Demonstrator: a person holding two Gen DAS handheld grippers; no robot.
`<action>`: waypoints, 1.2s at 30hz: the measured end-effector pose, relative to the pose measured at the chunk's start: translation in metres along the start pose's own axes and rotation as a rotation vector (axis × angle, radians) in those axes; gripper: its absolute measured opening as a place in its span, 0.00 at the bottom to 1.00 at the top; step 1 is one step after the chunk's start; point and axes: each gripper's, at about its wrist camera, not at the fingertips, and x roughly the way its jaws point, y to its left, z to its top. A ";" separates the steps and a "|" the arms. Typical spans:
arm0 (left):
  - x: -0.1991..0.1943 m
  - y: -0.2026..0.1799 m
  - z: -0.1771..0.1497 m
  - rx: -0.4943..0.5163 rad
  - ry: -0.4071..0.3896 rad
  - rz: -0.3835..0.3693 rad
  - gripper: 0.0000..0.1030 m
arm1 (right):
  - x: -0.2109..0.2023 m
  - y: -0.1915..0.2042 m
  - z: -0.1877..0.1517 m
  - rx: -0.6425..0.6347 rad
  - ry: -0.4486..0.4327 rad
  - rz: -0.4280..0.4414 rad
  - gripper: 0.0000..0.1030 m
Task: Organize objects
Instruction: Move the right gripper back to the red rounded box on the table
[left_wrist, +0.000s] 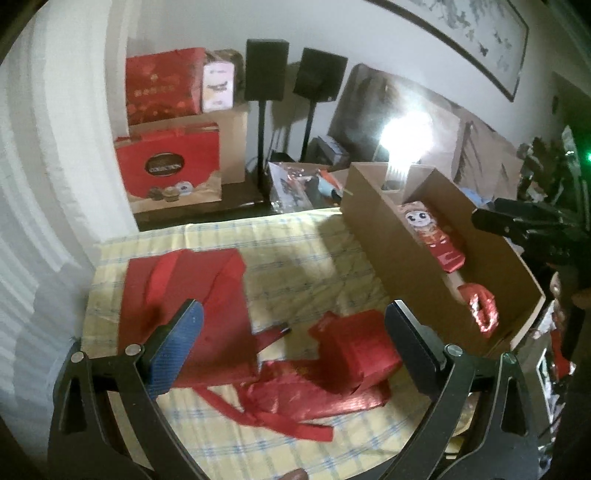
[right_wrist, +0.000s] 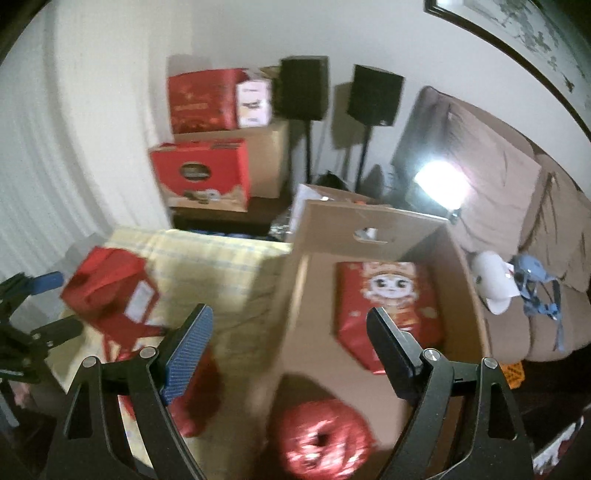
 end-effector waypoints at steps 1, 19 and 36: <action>-0.002 0.003 -0.004 -0.005 -0.002 0.005 0.95 | -0.001 0.006 -0.003 -0.004 -0.006 0.009 0.84; -0.022 0.036 -0.059 -0.063 -0.036 0.082 0.95 | 0.007 0.080 -0.057 0.000 -0.040 0.089 0.84; -0.018 0.048 -0.091 -0.141 -0.065 0.127 0.95 | 0.031 0.112 -0.110 0.057 -0.074 0.047 0.84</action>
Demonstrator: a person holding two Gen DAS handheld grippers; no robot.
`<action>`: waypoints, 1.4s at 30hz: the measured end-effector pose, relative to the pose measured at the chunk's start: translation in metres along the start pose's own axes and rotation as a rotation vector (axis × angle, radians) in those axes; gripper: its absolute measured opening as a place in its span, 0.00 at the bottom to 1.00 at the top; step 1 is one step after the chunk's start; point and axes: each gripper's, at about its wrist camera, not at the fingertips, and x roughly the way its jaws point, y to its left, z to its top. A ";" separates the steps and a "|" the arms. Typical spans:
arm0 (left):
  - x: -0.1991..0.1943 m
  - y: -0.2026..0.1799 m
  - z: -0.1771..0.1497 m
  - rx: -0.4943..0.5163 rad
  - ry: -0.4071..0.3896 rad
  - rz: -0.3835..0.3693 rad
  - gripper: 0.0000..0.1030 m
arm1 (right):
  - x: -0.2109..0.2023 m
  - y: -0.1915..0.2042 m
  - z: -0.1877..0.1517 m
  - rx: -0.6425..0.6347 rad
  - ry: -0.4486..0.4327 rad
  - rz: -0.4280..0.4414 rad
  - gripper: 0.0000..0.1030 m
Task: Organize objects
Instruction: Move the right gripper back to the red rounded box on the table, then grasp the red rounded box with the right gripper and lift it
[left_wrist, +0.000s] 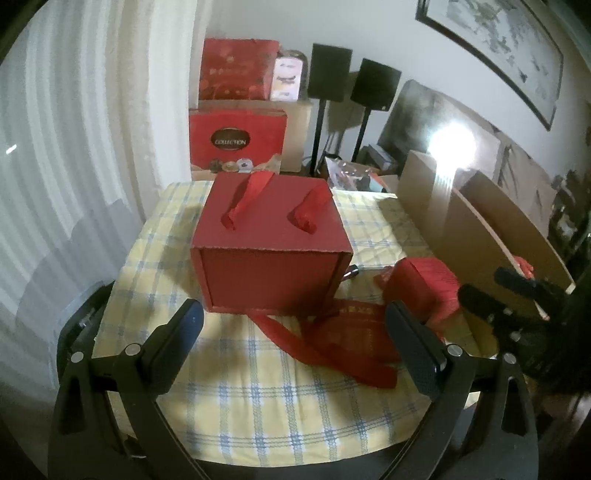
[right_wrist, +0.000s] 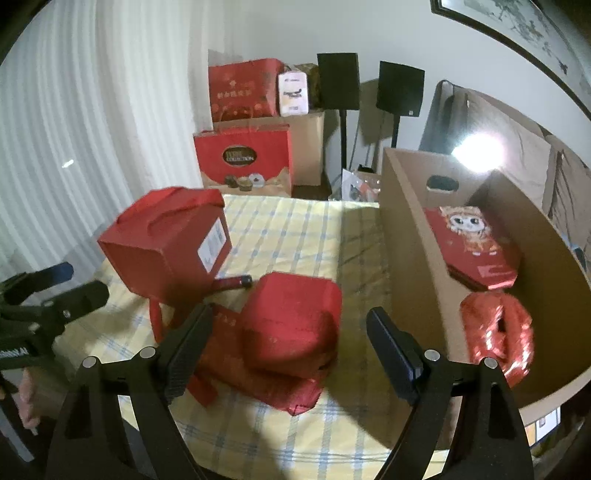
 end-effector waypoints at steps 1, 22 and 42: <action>0.001 0.000 0.000 -0.002 0.002 0.001 0.95 | 0.002 0.000 -0.002 0.006 0.001 0.002 0.84; 0.011 0.002 -0.005 -0.021 0.007 -0.009 0.95 | 0.027 0.016 -0.036 0.064 -0.019 -0.099 0.84; 0.023 -0.001 -0.005 -0.004 0.035 -0.038 0.95 | 0.050 0.003 -0.025 0.069 0.022 -0.060 0.80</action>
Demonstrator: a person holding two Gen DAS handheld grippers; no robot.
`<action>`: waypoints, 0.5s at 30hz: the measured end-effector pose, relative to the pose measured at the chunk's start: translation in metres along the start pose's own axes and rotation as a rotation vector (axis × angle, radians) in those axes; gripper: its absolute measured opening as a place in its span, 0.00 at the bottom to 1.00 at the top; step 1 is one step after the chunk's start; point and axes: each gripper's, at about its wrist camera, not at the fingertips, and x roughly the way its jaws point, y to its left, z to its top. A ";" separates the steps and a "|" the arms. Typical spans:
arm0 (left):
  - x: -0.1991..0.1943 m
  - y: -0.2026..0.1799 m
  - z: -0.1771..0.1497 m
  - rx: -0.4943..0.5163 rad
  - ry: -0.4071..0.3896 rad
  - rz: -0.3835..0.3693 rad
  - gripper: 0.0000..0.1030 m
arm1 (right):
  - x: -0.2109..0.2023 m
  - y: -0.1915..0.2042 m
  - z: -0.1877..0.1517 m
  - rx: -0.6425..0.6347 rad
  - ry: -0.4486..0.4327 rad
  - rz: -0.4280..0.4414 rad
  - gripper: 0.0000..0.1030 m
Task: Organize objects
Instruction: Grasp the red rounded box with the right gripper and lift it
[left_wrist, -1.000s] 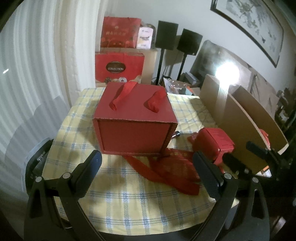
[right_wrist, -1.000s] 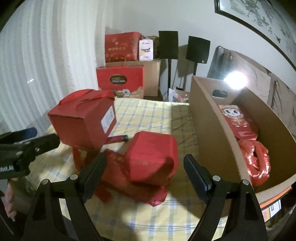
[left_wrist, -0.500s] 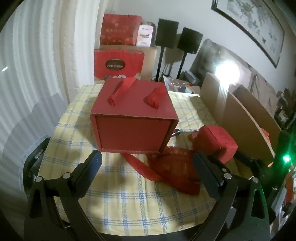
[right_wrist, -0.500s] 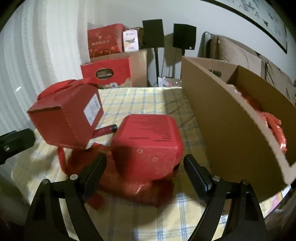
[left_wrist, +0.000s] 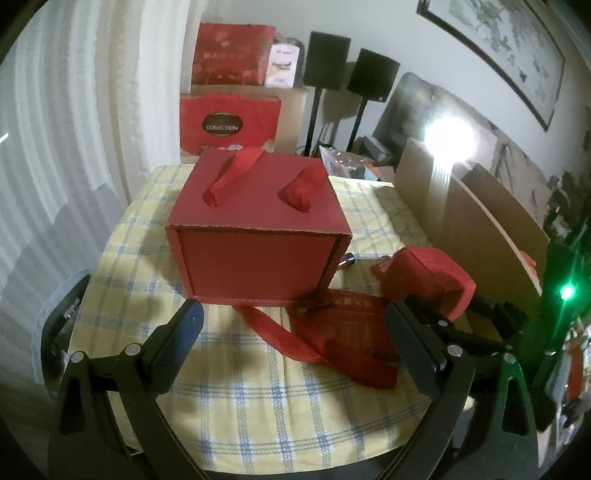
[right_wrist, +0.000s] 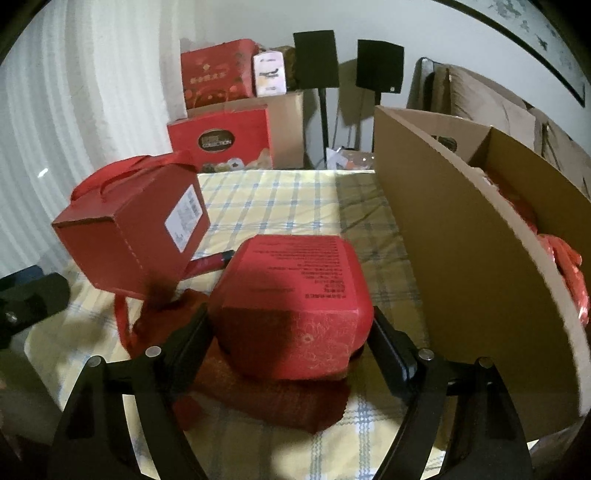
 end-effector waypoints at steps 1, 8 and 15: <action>0.000 -0.001 0.000 0.004 0.001 -0.001 0.95 | -0.003 0.001 0.002 -0.008 0.004 0.002 0.80; -0.002 -0.002 0.001 0.014 0.000 -0.015 0.95 | -0.017 0.008 0.017 -0.058 0.043 0.020 0.79; -0.005 -0.005 -0.001 0.062 -0.001 -0.044 0.95 | -0.022 0.009 0.039 -0.089 0.130 0.130 0.79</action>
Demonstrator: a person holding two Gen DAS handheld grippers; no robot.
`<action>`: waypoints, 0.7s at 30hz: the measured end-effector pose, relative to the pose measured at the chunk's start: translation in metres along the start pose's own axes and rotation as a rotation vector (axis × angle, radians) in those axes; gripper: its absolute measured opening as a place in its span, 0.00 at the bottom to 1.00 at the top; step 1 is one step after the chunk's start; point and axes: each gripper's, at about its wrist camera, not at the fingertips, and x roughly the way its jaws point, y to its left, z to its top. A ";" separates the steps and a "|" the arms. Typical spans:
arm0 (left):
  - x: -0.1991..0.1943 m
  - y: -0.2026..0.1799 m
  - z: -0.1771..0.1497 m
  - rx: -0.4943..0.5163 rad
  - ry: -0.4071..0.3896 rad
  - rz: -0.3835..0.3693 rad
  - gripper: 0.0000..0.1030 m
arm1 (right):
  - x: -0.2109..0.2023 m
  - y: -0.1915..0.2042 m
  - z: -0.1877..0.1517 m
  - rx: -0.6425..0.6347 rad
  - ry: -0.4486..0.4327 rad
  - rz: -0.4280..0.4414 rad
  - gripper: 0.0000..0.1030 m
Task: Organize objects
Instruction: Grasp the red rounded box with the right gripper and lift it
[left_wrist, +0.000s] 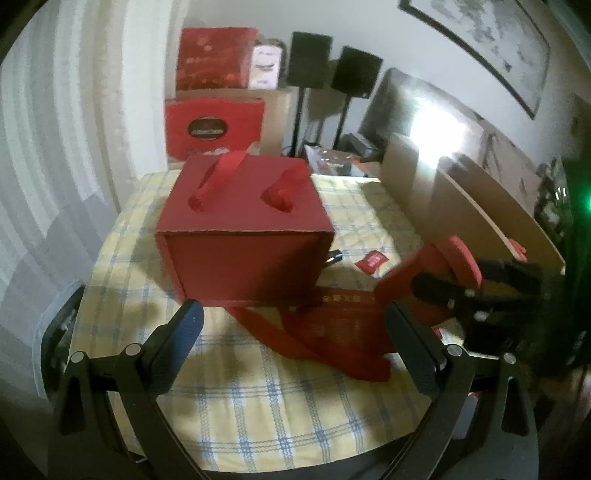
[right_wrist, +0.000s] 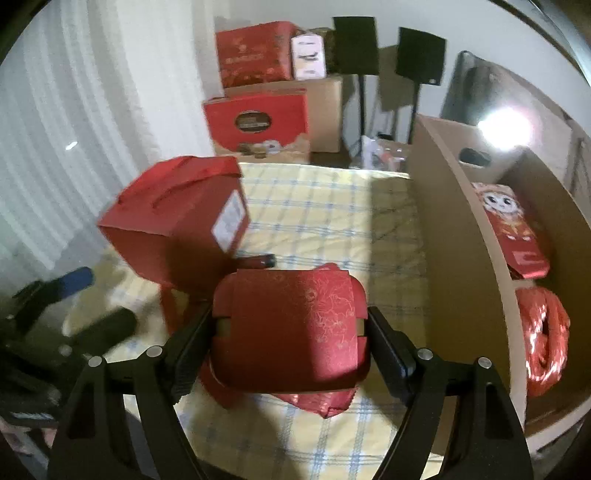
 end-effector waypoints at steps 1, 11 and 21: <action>-0.001 -0.001 0.000 0.013 -0.002 -0.004 0.95 | -0.003 0.001 0.002 -0.014 0.003 0.004 0.79; -0.008 -0.038 -0.008 0.220 -0.050 -0.127 0.95 | -0.009 -0.003 0.020 -0.052 0.089 0.112 0.79; -0.002 -0.065 0.002 0.288 -0.049 -0.243 0.95 | -0.020 0.000 0.027 -0.055 0.120 0.203 0.79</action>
